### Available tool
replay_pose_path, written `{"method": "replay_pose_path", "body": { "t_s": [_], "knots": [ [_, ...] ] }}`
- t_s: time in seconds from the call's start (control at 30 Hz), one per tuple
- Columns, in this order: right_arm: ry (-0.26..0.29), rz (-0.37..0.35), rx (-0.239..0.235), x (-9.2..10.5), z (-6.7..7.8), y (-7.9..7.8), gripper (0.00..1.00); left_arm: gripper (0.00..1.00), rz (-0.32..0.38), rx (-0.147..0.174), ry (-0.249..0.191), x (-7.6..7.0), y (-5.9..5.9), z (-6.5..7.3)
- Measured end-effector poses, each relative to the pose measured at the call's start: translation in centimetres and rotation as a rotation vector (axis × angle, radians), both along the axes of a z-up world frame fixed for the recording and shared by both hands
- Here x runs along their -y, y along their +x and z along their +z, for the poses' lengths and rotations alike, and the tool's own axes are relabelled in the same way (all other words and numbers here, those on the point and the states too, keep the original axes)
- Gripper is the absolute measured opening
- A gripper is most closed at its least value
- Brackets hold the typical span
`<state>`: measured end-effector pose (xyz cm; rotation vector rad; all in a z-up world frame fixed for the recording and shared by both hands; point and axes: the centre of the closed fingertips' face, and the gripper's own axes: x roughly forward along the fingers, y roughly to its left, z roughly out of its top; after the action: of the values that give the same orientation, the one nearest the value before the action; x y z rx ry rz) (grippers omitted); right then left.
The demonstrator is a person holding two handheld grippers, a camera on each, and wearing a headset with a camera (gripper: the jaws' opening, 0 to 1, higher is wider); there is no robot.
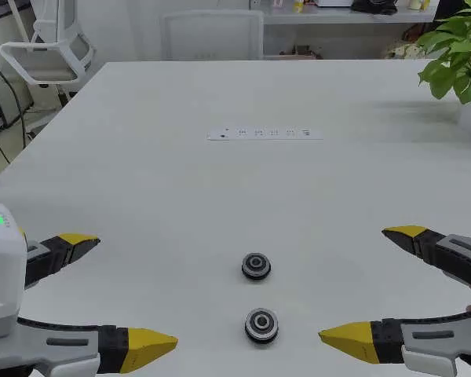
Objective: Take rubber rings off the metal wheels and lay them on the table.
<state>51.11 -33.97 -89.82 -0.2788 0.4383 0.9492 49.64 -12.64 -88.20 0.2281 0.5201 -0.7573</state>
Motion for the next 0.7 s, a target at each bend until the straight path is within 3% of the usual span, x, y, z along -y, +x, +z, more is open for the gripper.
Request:
{"method": "replay_pose_path", "body": {
  "t_s": [0.7],
  "knots": [
    [-0.007,0.010,0.009,0.1,0.1,-0.9,0.99,1.00,0.008,0.012,0.007,-0.1,-1.1,0.4]
  ]
}}
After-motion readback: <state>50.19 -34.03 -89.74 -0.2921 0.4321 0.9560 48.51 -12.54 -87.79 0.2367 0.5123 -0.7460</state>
